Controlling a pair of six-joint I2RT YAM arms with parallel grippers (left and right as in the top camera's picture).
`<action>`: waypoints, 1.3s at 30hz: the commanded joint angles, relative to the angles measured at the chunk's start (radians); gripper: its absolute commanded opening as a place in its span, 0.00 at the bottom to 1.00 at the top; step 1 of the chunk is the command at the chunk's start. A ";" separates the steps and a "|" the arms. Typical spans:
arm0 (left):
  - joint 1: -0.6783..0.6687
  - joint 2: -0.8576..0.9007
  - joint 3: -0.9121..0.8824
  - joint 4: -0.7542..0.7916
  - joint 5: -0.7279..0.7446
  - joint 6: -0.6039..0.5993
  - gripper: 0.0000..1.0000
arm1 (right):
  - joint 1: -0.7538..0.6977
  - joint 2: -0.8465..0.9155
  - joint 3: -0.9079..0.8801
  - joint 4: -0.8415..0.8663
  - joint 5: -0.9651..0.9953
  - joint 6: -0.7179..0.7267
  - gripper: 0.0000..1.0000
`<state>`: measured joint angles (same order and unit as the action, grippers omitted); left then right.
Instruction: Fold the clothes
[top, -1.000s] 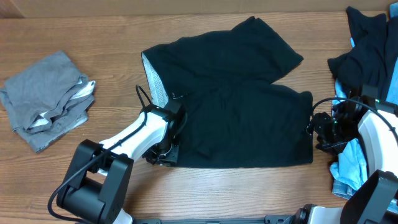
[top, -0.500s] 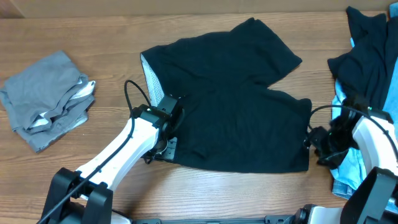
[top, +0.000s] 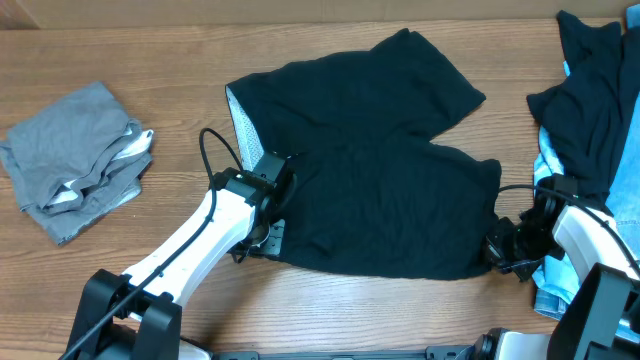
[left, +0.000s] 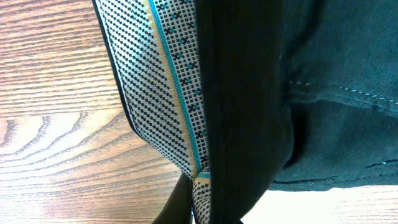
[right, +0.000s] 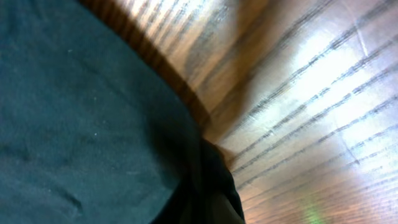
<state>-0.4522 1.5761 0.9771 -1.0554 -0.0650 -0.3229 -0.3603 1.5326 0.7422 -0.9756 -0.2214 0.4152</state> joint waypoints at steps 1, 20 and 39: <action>-0.006 -0.010 0.021 -0.003 0.011 -0.017 0.04 | -0.002 -0.006 -0.002 0.013 -0.010 0.009 0.04; -0.006 -0.670 0.086 -0.159 -0.138 -0.132 0.04 | -0.002 -0.451 0.416 -0.351 -0.013 -0.053 0.04; 0.031 -0.260 0.086 0.148 -0.536 -0.542 0.05 | 0.356 0.084 0.582 0.505 0.022 -0.208 0.04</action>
<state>-0.4519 1.2610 1.0435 -0.9283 -0.5007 -0.7593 -0.0231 1.5677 1.3029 -0.5335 -0.2272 0.2195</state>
